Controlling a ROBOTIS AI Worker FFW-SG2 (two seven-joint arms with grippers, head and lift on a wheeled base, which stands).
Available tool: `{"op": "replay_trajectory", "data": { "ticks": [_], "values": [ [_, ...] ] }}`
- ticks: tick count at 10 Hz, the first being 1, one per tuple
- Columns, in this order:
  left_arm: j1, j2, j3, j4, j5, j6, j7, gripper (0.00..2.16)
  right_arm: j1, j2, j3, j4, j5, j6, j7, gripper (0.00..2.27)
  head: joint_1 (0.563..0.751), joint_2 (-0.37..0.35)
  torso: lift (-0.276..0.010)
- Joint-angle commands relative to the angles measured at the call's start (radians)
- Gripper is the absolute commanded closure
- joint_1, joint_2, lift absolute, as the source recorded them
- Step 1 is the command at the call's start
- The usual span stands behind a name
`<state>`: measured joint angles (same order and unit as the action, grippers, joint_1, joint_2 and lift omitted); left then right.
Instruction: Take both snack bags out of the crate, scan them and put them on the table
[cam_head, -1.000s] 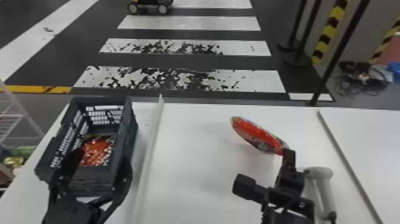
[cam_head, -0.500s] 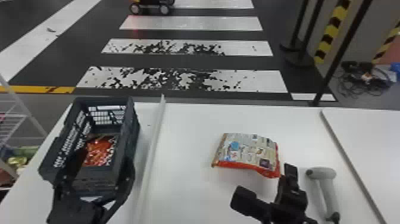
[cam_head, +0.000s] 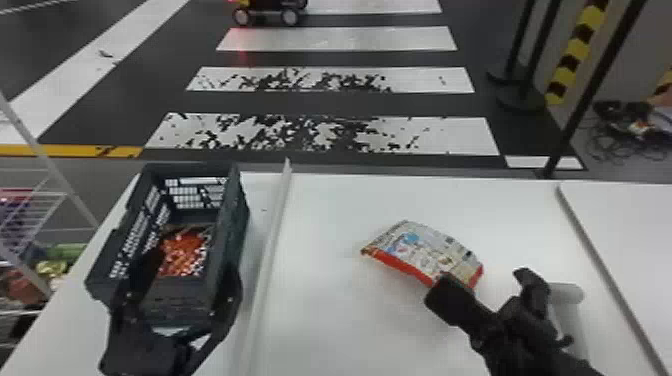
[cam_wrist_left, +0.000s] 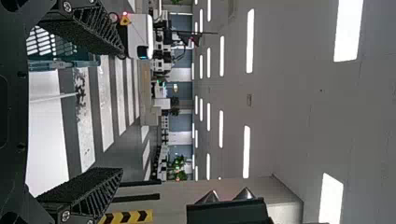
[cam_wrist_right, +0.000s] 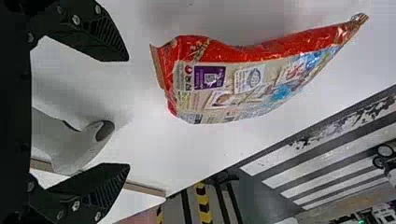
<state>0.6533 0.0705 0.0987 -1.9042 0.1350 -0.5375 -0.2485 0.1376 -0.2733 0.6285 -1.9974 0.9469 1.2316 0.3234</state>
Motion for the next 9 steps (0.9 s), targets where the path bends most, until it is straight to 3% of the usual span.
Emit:
{"op": "replay_trajectory", "data": {
  "ticks": [1,3,6,7,9],
  "values": [
    [0.000,0.000,0.001,0.000,0.000,0.000,0.000,0.10,0.004,0.003,-0.099,-0.054,-0.128,0.004,0.040,0.06,0.695,0.052,-0.091],
    [-0.001,-0.003,-0.001,0.000,-0.002,0.000,0.000,0.10,-0.012,0.014,-0.242,-0.092,-0.389,0.001,0.082,0.06,0.695,0.040,-0.091],
    [0.002,-0.005,-0.001,-0.001,-0.002,0.000,0.000,0.10,-0.042,0.037,-0.334,-0.127,-0.574,0.026,0.080,0.10,0.695,0.052,-0.091],
    [0.003,-0.006,-0.001,-0.003,-0.002,0.000,0.000,0.10,-0.049,0.043,-0.365,-0.144,-0.626,0.062,0.082,0.22,0.695,0.058,-0.091],
    [0.002,-0.006,-0.001,-0.001,-0.003,0.000,0.000,0.10,-0.055,0.048,-0.375,-0.149,-0.631,0.072,0.077,0.74,0.695,0.062,-0.091]
  ]
}}
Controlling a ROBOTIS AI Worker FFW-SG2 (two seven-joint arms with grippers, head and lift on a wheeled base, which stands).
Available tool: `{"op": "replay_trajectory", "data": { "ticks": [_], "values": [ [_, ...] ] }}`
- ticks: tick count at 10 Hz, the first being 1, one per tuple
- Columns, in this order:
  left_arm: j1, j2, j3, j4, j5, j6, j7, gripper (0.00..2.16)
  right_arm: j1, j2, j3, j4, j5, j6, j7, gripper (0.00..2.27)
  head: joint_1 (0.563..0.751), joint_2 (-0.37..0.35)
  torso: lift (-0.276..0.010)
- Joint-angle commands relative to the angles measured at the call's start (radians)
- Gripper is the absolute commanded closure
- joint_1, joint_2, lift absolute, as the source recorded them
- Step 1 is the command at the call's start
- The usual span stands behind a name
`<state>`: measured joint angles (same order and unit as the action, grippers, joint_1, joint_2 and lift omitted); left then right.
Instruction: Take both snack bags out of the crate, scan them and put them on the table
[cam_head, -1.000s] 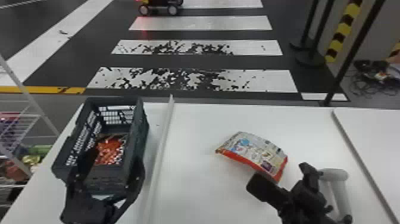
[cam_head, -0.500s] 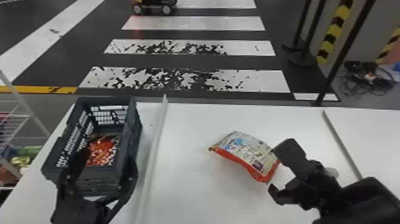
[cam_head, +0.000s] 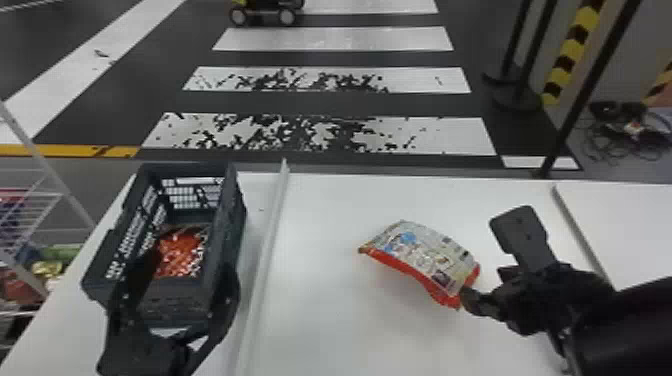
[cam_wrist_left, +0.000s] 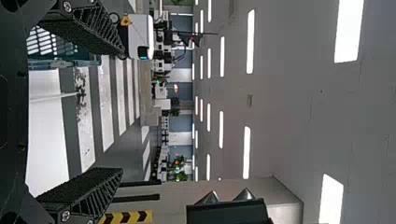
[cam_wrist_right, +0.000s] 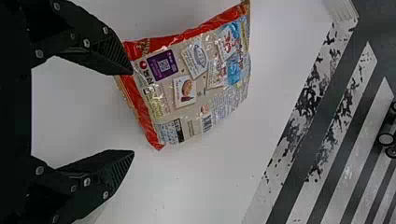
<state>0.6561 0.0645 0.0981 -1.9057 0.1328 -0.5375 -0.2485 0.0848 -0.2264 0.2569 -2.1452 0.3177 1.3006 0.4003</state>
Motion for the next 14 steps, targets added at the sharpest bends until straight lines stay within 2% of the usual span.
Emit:
{"op": "replay_trajectory", "data": {
  "ticks": [1,2,3,5,6,8,9,10,14],
  "values": [
    [-0.001,0.000,0.000,0.000,-0.001,0.003,0.000,0.10,-0.007,0.004,-0.021,-0.001,-0.029,0.006,-0.003,1.57,0.695,0.062,-0.091],
    [-0.001,0.000,0.000,0.000,-0.001,0.003,0.000,0.10,-0.014,0.010,-0.042,-0.001,-0.083,0.018,-0.018,2.18,0.695,0.060,-0.091],
    [-0.001,0.001,0.000,-0.001,-0.001,0.003,0.000,0.10,-0.017,0.012,-0.058,0.001,-0.117,0.009,-0.017,2.26,0.695,0.060,-0.091],
    [-0.001,0.001,0.000,0.000,-0.001,0.003,0.000,0.10,-0.016,0.029,-0.114,0.042,-0.261,-0.092,-0.032,2.26,0.695,0.068,-0.091],
    [-0.001,0.001,0.000,-0.001,-0.001,0.003,0.000,0.10,-0.016,0.042,-0.148,0.088,-0.367,-0.194,-0.043,2.25,0.695,0.082,-0.091],
    [-0.001,0.001,0.000,-0.001,-0.001,0.003,0.000,0.10,-0.039,0.081,-0.157,0.192,-0.445,-0.415,-0.077,2.26,0.695,0.109,-0.091],
    [0.000,0.001,0.000,-0.001,-0.001,0.003,0.000,0.10,-0.053,0.096,-0.160,0.257,-0.465,-0.565,-0.077,2.26,0.695,0.125,-0.091],
    [0.002,0.001,0.002,-0.001,-0.001,0.003,0.000,0.10,-0.074,0.108,-0.163,0.312,-0.462,-0.636,-0.081,2.26,0.695,0.138,-0.091],
    [0.003,0.000,0.009,0.000,-0.001,0.003,0.000,0.10,-0.117,0.108,-0.148,0.481,-0.427,-0.700,-0.097,2.26,0.695,0.131,-0.091]
  ]
}}
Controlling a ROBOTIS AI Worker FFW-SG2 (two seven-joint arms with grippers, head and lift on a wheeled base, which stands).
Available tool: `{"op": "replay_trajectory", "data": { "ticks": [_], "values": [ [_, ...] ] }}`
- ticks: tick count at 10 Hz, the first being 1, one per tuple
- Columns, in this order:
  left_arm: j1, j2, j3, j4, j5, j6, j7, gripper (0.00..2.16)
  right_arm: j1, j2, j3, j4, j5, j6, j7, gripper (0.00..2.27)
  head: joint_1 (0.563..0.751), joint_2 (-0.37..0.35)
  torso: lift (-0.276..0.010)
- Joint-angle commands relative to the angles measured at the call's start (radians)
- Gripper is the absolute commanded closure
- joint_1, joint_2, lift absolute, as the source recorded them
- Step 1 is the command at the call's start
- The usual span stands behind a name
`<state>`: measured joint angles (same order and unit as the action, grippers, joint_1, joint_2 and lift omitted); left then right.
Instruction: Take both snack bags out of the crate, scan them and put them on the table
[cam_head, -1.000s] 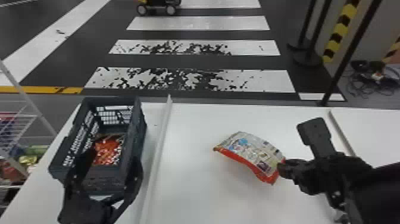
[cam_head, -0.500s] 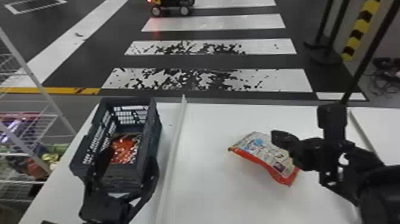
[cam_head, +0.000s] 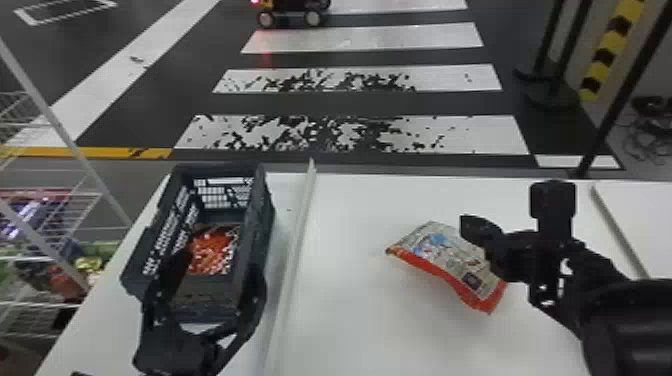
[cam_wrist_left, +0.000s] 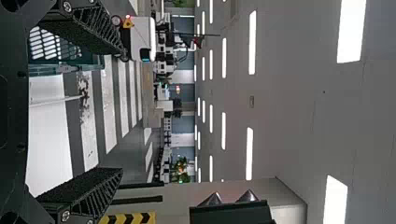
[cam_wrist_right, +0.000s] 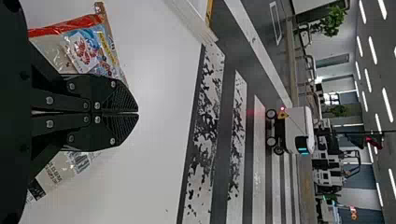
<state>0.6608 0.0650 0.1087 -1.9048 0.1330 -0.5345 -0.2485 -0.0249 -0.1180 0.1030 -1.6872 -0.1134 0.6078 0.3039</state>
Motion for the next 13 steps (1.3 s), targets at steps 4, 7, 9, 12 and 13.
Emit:
{"op": "replay_trajectory", "data": {
  "ticks": [4,7,9,12,13],
  "values": [
    [0.002,-0.001,0.000,0.000,-0.001,0.000,0.000,0.10,-0.041,0.001,0.023,0.098,0.077,-0.004,-0.005,2.26,0.695,0.128,-0.091],
    [-0.004,-0.001,-0.001,0.006,-0.001,0.000,0.000,0.10,-0.029,0.003,0.024,0.096,0.139,0.100,-0.031,2.26,0.695,0.110,-0.091],
    [-0.004,-0.001,-0.001,0.009,-0.001,0.000,0.000,0.10,0.002,0.009,0.024,0.034,0.172,0.232,-0.052,2.26,0.695,0.098,-0.091],
    [-0.010,-0.001,-0.006,0.013,-0.001,0.000,0.000,0.10,0.069,0.023,0.040,-0.137,0.190,0.456,-0.085,2.26,0.695,0.090,-0.091],
    [-0.012,-0.001,-0.006,0.016,-0.001,0.000,0.000,0.10,0.092,0.023,0.055,-0.203,0.192,0.536,-0.097,2.26,0.695,0.091,-0.091]
  ]
}}
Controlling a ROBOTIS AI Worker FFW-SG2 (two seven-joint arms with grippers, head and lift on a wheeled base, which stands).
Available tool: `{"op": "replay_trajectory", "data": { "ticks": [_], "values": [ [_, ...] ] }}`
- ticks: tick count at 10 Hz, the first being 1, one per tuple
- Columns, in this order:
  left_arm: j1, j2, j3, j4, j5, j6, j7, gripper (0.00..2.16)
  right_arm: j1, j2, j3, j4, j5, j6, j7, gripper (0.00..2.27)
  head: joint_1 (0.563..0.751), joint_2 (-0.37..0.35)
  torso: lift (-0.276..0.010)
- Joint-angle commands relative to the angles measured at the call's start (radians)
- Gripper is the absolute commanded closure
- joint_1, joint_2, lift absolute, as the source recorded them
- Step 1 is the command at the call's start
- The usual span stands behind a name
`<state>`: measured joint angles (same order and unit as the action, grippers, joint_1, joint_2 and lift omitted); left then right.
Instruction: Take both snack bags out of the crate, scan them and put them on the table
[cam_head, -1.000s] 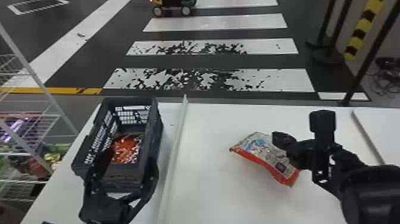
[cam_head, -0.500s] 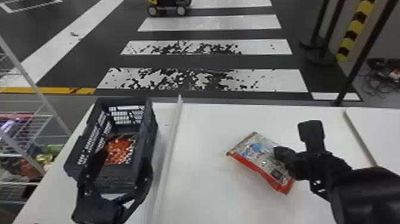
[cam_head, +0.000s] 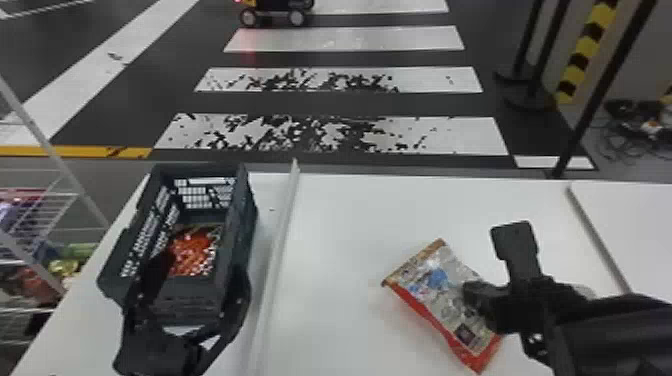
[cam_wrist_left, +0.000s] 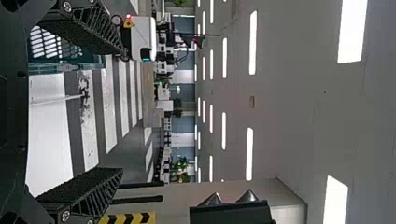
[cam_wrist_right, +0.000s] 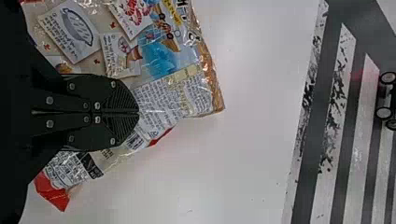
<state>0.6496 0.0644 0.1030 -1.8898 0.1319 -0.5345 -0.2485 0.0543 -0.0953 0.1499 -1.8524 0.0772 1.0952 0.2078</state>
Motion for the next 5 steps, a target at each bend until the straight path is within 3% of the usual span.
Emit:
{"op": "replay_trajectory", "data": {
  "ticks": [1,5],
  "values": [
    [-0.002,0.000,0.000,0.005,0.000,0.000,0.000,0.10,0.035,0.000,0.022,-0.097,-0.001,0.107,-0.011,2.26,0.695,0.093,-0.091],
    [-0.002,0.000,0.000,0.006,0.000,0.000,0.000,0.10,0.029,0.020,0.005,-0.169,-0.036,0.098,-0.018,2.26,0.695,0.133,-0.091]
  ]
}}
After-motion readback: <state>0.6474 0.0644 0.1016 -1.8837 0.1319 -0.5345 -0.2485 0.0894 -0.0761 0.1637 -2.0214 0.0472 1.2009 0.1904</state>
